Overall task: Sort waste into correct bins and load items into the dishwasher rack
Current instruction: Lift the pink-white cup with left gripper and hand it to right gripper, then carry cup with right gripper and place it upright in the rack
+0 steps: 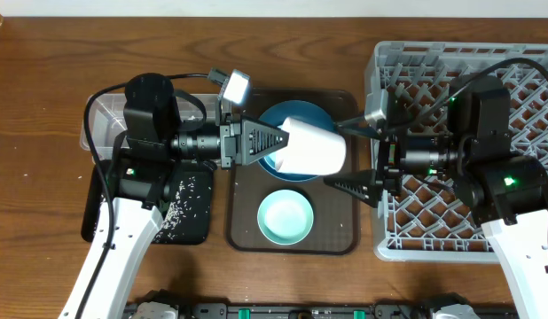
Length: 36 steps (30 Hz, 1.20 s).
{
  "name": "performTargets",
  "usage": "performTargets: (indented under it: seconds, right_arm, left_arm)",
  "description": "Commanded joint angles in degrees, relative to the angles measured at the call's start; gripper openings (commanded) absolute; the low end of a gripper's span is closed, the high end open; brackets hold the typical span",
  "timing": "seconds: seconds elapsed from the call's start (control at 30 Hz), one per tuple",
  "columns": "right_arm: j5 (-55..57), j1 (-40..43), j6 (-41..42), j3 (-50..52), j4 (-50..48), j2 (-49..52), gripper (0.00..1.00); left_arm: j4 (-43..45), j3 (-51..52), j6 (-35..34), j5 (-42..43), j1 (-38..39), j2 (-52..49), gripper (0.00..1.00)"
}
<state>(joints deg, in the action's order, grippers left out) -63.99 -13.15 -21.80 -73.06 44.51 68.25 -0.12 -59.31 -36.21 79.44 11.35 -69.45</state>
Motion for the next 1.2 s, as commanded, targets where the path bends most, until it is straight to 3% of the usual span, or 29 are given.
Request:
performTargets:
  seconds: [0.0, 0.37, 0.6, 0.73, 0.83, 0.97, 1.1, 1.17]
  right_arm:
    - [-4.3, 0.2, -1.7, -0.8, -0.4, 0.0, 0.98]
    - [-4.3, -4.2, -1.7, -0.8, -2.1, 0.5, 0.89]
    - [-3.3, -4.2, -1.6, -0.8, -5.3, 1.0, 0.6]
    - [-3.3, -4.2, -1.4, -0.8, -6.7, 1.0, 0.55]
    - [-3.3, -4.2, -1.4, -0.8, -6.9, 1.0, 0.43]
    - [-1.9, -4.1, -1.4, -0.8, -7.9, 1.0, 0.35]
    - [5.6, -4.0, 2.8, -0.8, -8.7, 1.0, 0.33]
    - [11.9, -4.0, 6.5, -0.8, -8.7, 1.0, 0.31]
  left_arm:
    - [0.3, -1.0, -0.5, 2.0, 0.0, -0.3, 0.06]
    - [0.5, -1.0, -0.5, 1.7, 0.0, -0.6, 0.06]
    - [0.4, -0.9, -0.3, 1.8, 0.2, -0.6, 0.06]
    - [0.4, -0.9, -0.3, 1.8, 0.2, -0.6, 0.06]
    - [0.4, -0.9, 0.4, 1.8, 0.2, -0.6, 0.08]
    - [0.4, -0.9, 0.9, 1.3, 0.2, -0.6, 0.22]
    - [0.4, -0.9, 5.8, -2.2, -0.2, -0.7, 0.57]
    - [0.2, -0.9, 6.2, -6.6, -1.2, -0.7, 0.63]
